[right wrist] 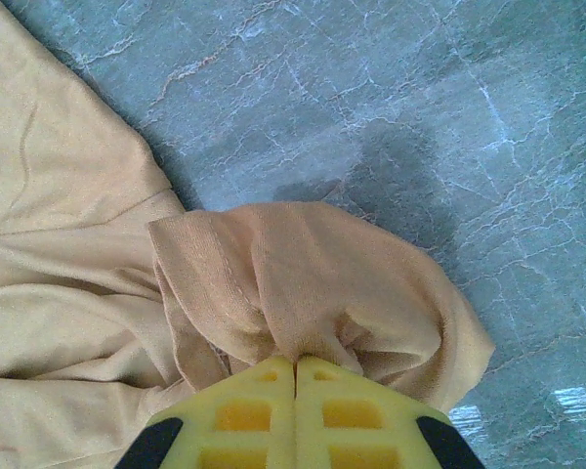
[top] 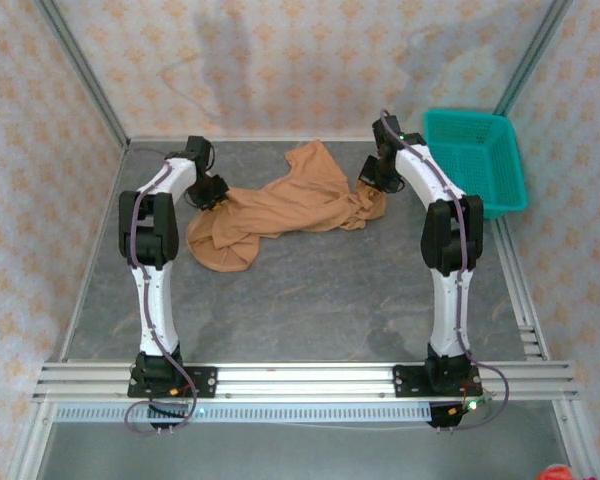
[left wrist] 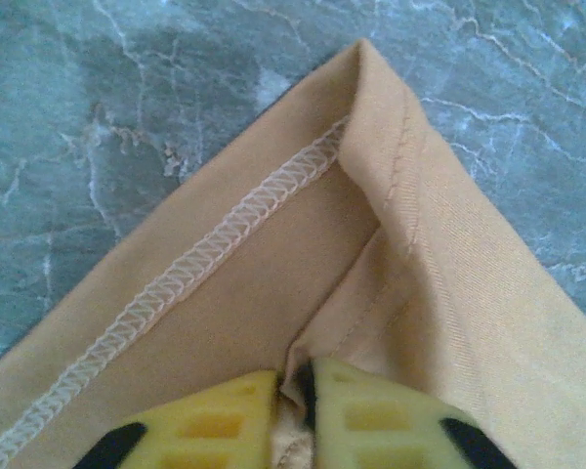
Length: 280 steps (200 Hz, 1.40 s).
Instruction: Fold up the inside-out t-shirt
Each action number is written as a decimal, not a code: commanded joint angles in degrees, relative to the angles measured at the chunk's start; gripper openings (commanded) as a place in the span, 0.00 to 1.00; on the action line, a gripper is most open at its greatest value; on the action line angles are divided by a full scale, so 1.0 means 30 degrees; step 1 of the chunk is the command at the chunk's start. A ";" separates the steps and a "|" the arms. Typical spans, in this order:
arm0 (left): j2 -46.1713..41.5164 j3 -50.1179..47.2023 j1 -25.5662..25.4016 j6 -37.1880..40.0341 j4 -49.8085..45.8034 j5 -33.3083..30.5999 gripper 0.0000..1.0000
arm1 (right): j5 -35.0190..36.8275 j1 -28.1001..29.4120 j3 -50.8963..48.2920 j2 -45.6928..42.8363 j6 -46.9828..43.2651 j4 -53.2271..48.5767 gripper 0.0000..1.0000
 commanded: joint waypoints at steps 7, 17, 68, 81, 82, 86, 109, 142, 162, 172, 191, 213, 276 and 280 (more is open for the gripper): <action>0.0564 0.0654 -0.0082 0.0131 -0.0863 -0.0755 0.00 | -0.0098 0.0167 0.0154 -0.0310 -0.0147 -0.0327 0.00; 0.0542 0.0906 -0.0084 0.0131 -0.1262 -0.0994 0.00 | -0.0117 0.0200 0.0096 -0.0324 -0.0145 -0.0272 0.00; -0.0404 0.2135 -0.0133 0.1012 -0.3081 -0.1954 0.00 | -0.0207 0.0369 0.0101 -0.0261 -0.0172 -0.0325 0.00; -0.0734 0.2245 -0.0184 0.1123 -0.3368 -0.2185 0.00 | -0.0246 0.0376 0.0135 -0.0279 -0.0229 -0.0379 0.00; -0.0759 0.2264 -0.0192 0.1125 -0.3390 -0.2198 0.00 | -0.0240 0.0376 0.0126 -0.0279 -0.0232 -0.0382 0.00; -0.0823 0.2303 -0.0221 0.1146 -0.3475 -0.2248 0.00 | -0.0235 0.0373 0.0118 -0.0307 -0.0256 -0.0408 0.00; -0.1189 0.2542 -0.0403 0.1328 -0.4112 -0.2579 0.00 | -0.0206 0.0373 0.0260 -0.0343 -0.0322 -0.0554 0.00; -0.2013 0.2748 -0.0522 0.1770 -0.4995 -0.3157 0.06 | -0.0132 0.0380 0.0782 -0.0308 -0.0440 -0.1027 0.00; -0.2509 0.2151 -0.0580 0.1776 -0.4424 -0.2884 0.09 | -0.0175 0.0402 0.0841 -0.0397 -0.0438 -0.1060 0.00; -0.2386 0.2092 -0.0609 0.1743 -0.4266 -0.2624 0.07 | -0.0205 0.0397 0.0819 -0.0420 -0.0440 -0.1031 0.00; -0.1784 0.2251 -0.0718 0.1714 -0.4320 -0.2302 0.07 | -0.0279 0.0385 0.0876 -0.0426 -0.0409 -0.1029 0.00; -0.1165 0.2166 -0.0844 0.1684 -0.4025 -0.2045 0.19 | -0.0208 0.0401 0.0904 -0.0393 -0.0469 -0.1030 0.00; 0.0091 0.2501 -0.0902 0.1677 -0.3909 -0.1992 0.20 | -0.0264 0.0405 0.1375 0.0011 -0.0550 -0.1206 0.00; 0.0080 0.2509 -0.0901 0.1686 -0.3945 -0.2079 0.24 | -0.0264 0.0380 0.1376 0.0006 -0.0538 -0.1206 0.00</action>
